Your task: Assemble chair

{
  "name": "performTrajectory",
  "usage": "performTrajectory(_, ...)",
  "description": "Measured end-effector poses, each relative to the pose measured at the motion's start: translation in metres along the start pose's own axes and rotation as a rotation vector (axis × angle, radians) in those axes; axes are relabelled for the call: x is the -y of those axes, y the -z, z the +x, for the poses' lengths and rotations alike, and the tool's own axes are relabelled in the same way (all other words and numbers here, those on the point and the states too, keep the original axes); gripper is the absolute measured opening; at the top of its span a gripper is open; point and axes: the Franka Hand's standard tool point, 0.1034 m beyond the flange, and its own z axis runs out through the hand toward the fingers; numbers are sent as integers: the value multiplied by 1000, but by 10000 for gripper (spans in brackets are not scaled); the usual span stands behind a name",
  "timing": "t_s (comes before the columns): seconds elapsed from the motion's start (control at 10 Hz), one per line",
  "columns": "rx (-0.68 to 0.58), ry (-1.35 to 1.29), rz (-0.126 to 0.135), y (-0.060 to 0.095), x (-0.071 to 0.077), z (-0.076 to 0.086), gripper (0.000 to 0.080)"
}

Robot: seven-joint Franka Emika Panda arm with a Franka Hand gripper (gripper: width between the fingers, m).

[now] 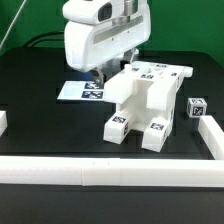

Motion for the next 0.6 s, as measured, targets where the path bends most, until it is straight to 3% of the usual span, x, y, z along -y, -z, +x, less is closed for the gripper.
performTrajectory(0.6,-12,-32,-15,8,-11,16,649)
